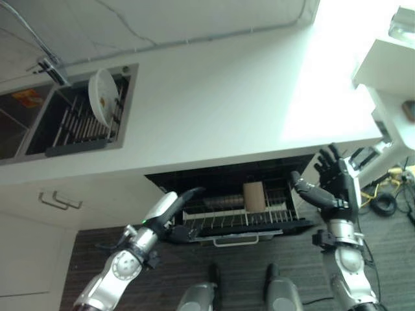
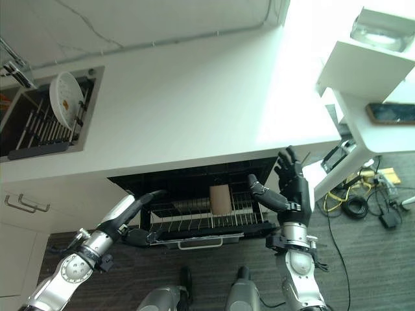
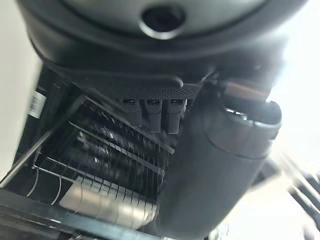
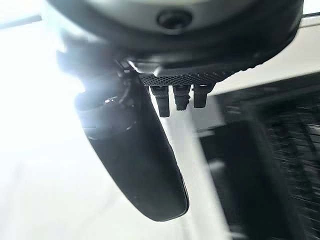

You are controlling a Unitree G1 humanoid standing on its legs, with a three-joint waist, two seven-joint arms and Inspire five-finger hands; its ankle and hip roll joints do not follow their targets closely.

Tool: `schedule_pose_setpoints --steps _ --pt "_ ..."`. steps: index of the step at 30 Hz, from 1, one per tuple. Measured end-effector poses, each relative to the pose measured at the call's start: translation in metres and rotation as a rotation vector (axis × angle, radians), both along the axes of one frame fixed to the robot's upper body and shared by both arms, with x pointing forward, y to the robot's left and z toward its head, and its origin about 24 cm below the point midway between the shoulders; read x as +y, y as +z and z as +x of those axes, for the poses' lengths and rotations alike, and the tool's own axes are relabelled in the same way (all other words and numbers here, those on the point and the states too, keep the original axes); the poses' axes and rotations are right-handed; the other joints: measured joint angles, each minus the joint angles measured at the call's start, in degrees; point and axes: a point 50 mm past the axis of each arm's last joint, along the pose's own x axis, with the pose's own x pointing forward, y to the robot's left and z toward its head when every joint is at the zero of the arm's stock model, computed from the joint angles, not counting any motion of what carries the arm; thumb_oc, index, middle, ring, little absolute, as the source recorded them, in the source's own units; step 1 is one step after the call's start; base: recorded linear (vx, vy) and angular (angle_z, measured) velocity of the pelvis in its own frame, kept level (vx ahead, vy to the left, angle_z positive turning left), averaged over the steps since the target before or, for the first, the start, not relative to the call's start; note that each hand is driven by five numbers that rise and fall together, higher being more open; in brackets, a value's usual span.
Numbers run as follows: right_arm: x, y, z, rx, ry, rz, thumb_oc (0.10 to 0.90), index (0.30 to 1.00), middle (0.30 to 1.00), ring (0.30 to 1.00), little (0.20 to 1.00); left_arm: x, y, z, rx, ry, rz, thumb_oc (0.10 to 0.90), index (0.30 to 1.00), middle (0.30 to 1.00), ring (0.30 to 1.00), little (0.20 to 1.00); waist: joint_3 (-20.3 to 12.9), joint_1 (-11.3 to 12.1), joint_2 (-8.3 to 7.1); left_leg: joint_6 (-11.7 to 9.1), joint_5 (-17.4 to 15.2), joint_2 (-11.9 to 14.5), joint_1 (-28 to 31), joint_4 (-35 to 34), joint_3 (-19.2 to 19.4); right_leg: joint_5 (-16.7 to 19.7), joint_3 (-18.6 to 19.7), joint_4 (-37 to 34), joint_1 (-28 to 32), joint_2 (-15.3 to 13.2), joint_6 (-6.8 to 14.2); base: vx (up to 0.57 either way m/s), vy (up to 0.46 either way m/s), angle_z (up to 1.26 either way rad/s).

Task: Place the dishes in the dishwasher.

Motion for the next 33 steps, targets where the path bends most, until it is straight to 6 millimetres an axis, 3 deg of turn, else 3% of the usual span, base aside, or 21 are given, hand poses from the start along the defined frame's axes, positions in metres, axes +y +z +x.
schedule_pose_setpoints --steps 5,8,12,17,23,26,28,29,31,32,33 --pt "-0.001 0.010 -0.007 -0.086 -0.025 0.022 0.800 0.900 0.900 0.900 0.900 0.026 -0.031 -0.024 0.079 0.291 -0.182 0.800 0.900 0.900 0.900 0.900 -2.9 1.7 -1.90 0.0 -1.0 -0.2 -0.4 1.5 0.0 -1.1 0.0 0.9 -0.1 -0.4 -0.1 -0.01 0.063 0.02" --pt "-0.002 0.006 -0.010 -0.072 -0.061 0.030 0.800 0.900 0.900 0.900 0.900 0.036 -0.049 -0.036 0.123 0.428 -0.229 0.800 0.900 0.900 0.900 0.900 -3.9 2.9 -3.01 0.3 -1.4 -0.5 -1.0 2.5 -0.2 -1.3 0.0 1.1 -0.2 -0.9 0.2 -0.02 0.100 0.04" --pt "-0.008 -0.002 -0.019 -0.036 -0.151 0.044 0.800 0.900 0.900 0.900 0.900 0.052 -0.057 -0.052 0.146 0.538 -0.210 0.800 0.900 0.900 0.900 0.900 -4.8 3.2 -4.31 1.2 -2.3 -1.7 -2.2 4.1 -0.5 -1.5 -0.2 1.3 -0.1 -2.0 0.8 -0.01 0.156 0.11" --pt "-0.031 -0.009 -0.037 -0.018 -0.343 0.109 0.800 0.900 0.900 0.900 0.900 0.081 -0.064 -0.068 0.146 0.761 -0.292 0.800 0.900 0.900 0.900 0.900 -5.2 2.8 -4.21 3.7 -4.1 -4.0 -3.1 7.0 -1.0 -1.6 0.1 1.7 0.7 -3.9 1.6 0.00 0.138 0.11" --pt "-0.035 -0.041 -0.048 0.087 -0.445 0.252 0.800 0.900 0.900 0.900 0.900 0.080 -0.103 -0.092 0.345 0.913 -0.357 0.800 0.900 0.900 0.900 0.900 -7.2 2.7 -4.57 6.2 -7.9 -5.7 -5.4 12.7 -0.9 -0.3 -0.5 0.4 2.1 -5.7 3.3 -0.02 0.128 0.07" --pt "-0.034 -0.044 -0.050 0.105 -0.440 0.254 0.800 0.900 0.900 0.900 0.900 0.073 -0.122 -0.109 0.458 0.994 -0.410 0.800 0.900 0.900 0.900 0.900 -7.3 2.5 -4.39 6.8 -8.4 -5.6 -6.0 14.0 -0.3 1.9 -1.7 -0.8 2.4 -5.9 3.8 -0.02 0.069 -0.07" --pt "-0.032 -0.044 -0.049 0.107 -0.422 0.247 0.800 0.900 0.900 0.900 0.900 0.069 -0.133 -0.124 0.524 1.058 -0.447 0.800 0.900 0.900 0.900 0.900 -7.3 2.4 -4.23 7.3 -8.4 -5.1 -5.9 13.8 -0.6 0.4 -2.6 0.3 2.5 -3.5 4.0 0.02 0.021 -0.09" --pt "-0.032 -0.044 -0.048 0.105 -0.407 0.238 0.800 0.900 0.900 0.900 0.900 0.066 -0.140 -0.131 0.558 1.090 -0.462 0.800 0.900 0.900 0.900 0.900 -7.2 2.4 -4.20 7.2 -7.9 -4.8 -5.6 13.0 -1.2 -3.0 -2.7 2.1 2.2 -0.1 3.3 0.03 -0.015 0.03" --pt "-0.034 -0.041 -0.045 0.109 -0.361 0.193 0.800 0.900 0.900 0.900 0.900 0.061 -0.152 -0.146 0.624 1.176 -0.504 0.800 0.900 0.900 0.900 0.900 -7.2 1.3 -4.22 7.2 -5.7 -4.7 -4.2 9.8 -2.3 -7.3 -0.2 3.5 2.6 7.3 -0.6 -0.01 -0.048 0.23" --pt "-0.037 -0.037 -0.043 0.101 -0.346 0.166 0.800 0.900 0.900 0.900 0.900 0.057 -0.157 -0.154 0.651 1.199 -0.518 0.800 0.900 0.900 0.900 0.900 -7.2 1.2 -4.35 7.1 -5.2 -5.0 -3.9 8.7 -2.4 -7.6 0.2 3.2 2.6 9.3 -2.7 0.00 -0.078 0.23" --pt "-0.041 -0.033 -0.041 0.091 -0.337 0.141 0.800 0.900 0.900 0.900 0.900 0.053 -0.159 -0.158 0.663 1.212 -0.540 0.800 0.900 0.900 0.900 0.900 -7.0 1.3 -4.04 6.8 -5.0 -5.1 -4.0 8.4 -2.4 -7.2 0.4 2.7 2.6 9.4 -3.5 0.03 -0.098 0.06"
